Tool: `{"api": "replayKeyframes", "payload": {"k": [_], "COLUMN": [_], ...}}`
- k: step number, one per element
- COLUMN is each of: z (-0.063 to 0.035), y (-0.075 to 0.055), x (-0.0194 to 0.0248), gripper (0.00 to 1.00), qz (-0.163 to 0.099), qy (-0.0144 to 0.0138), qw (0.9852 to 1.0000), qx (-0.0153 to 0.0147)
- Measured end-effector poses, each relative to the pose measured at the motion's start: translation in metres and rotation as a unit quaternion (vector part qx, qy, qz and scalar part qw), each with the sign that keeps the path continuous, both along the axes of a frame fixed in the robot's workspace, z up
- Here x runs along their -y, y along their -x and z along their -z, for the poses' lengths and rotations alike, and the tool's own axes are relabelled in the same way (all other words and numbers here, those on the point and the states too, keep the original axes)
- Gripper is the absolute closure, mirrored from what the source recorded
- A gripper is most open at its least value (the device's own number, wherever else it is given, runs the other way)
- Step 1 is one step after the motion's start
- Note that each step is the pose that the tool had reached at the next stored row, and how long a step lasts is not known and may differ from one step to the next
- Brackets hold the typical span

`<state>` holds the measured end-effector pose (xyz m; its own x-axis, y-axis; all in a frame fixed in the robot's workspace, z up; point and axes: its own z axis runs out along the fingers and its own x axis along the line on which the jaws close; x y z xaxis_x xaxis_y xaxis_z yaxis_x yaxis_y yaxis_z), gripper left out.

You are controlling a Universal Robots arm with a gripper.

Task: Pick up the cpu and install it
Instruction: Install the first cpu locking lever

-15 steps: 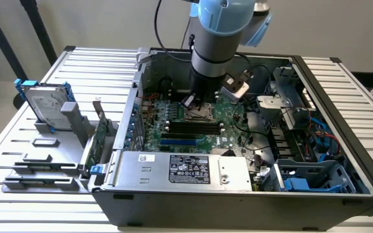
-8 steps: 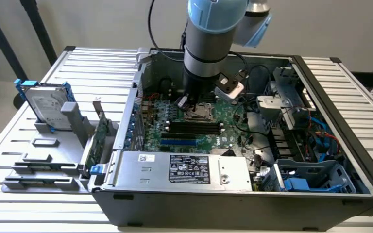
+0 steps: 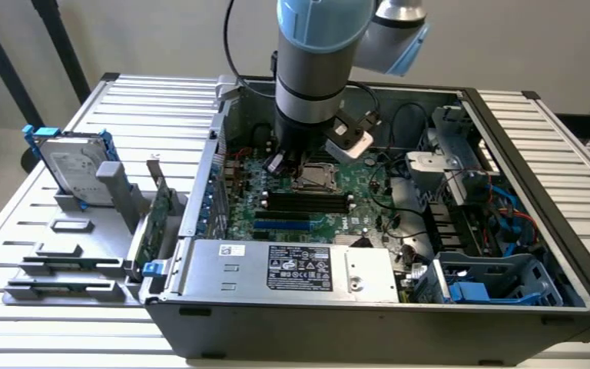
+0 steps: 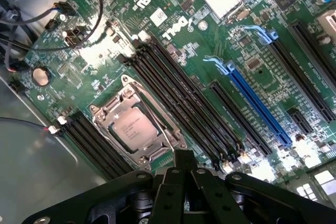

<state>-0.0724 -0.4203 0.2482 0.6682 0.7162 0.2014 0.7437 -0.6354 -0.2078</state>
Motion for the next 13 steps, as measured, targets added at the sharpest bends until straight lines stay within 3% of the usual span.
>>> {"api": "replayKeyframes", "payload": {"k": [13], "z": [0.0019], "y": [-0.0001], "x": [-0.0024], "gripper": [0.89], "qz": [0.0], "qy": [-0.0036], "qw": [1.0], "qx": [-0.0001]}}
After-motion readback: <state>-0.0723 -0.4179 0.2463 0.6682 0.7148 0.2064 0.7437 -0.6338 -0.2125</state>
